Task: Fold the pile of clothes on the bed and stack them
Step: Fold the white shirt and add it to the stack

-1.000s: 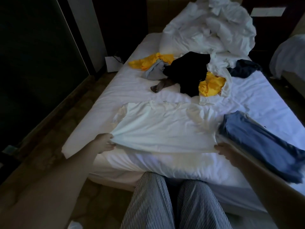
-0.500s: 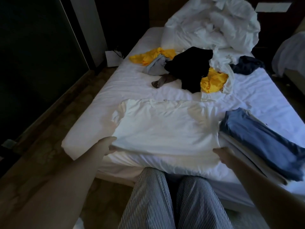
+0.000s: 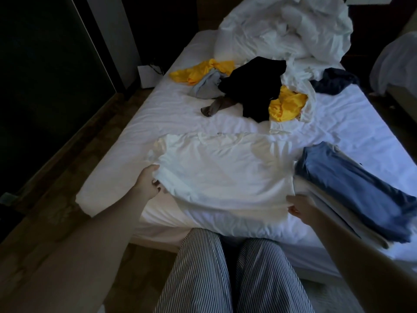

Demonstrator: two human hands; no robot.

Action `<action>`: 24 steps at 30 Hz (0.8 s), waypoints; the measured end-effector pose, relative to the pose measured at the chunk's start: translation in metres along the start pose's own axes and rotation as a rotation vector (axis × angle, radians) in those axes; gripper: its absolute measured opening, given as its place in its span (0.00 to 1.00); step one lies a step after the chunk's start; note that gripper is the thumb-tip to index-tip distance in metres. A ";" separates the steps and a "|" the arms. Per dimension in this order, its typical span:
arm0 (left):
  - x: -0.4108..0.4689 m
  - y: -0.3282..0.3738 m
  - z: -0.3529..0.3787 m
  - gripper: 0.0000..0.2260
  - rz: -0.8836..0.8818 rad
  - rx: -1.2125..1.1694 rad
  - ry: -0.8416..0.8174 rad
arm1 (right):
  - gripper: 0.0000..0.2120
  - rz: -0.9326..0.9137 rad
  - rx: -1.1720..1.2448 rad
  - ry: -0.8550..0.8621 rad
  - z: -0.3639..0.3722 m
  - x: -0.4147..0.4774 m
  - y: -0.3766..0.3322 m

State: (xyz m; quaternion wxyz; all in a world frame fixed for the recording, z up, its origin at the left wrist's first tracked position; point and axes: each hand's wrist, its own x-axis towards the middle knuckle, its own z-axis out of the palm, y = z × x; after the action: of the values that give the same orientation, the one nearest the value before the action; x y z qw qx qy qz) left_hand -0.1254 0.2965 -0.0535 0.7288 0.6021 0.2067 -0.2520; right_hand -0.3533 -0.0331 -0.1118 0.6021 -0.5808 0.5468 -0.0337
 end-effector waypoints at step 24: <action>-0.044 -0.152 0.225 0.23 0.399 1.066 -0.651 | 0.20 0.025 0.262 -0.289 -0.025 0.006 0.011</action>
State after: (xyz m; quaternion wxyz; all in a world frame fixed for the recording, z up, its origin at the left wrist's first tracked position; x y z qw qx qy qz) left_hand -0.2540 0.0583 -0.1021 0.3886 0.8006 -0.2933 -0.3493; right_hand -0.3748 -0.0500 -0.1167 0.7452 -0.4894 0.4528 -0.0130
